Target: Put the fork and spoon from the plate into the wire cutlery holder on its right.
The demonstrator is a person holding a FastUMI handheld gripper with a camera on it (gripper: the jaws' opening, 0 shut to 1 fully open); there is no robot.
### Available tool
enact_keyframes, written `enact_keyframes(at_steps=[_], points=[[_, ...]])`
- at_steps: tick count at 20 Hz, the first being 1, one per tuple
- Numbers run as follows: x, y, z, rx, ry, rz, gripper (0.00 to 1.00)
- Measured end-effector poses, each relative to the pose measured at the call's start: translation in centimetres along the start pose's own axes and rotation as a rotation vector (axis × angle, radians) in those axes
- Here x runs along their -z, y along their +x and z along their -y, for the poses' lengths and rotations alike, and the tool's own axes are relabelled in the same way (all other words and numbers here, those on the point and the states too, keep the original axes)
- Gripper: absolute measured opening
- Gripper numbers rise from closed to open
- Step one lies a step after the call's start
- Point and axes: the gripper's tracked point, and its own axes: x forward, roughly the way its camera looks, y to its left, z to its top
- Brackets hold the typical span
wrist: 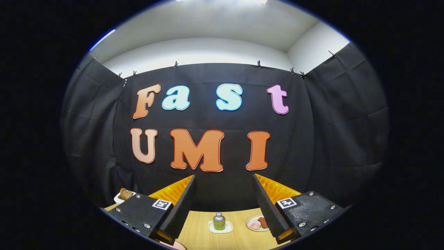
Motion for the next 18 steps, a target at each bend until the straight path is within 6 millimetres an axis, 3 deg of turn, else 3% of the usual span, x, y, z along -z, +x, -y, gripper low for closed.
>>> enact_keyframes(at_steps=[18], points=[[-0.69, 0.29, -0.06, -0.01, 0.057, 0.023, 0.94]])
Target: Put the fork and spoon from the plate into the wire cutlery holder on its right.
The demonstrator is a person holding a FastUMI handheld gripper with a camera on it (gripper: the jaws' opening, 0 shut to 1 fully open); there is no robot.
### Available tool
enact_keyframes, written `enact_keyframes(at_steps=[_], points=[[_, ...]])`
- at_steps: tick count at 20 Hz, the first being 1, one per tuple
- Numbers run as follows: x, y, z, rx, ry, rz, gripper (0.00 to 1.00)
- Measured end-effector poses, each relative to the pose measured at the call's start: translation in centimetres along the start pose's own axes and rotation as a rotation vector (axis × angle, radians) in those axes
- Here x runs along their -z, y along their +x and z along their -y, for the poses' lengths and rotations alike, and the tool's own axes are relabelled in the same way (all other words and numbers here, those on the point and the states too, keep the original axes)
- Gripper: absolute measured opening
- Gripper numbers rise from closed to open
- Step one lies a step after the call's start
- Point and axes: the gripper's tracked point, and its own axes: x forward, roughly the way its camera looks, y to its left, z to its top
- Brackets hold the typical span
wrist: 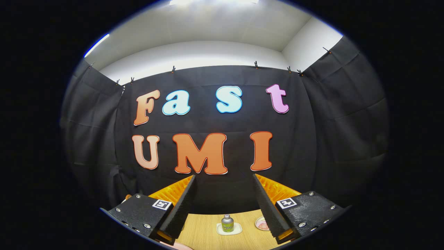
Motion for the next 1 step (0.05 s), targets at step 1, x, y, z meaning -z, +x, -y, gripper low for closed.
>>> enact_keyframes(at_steps=[1], points=[[-0.1, 0.03, -0.03, 0.0, 0.001, 0.007, 0.94]])
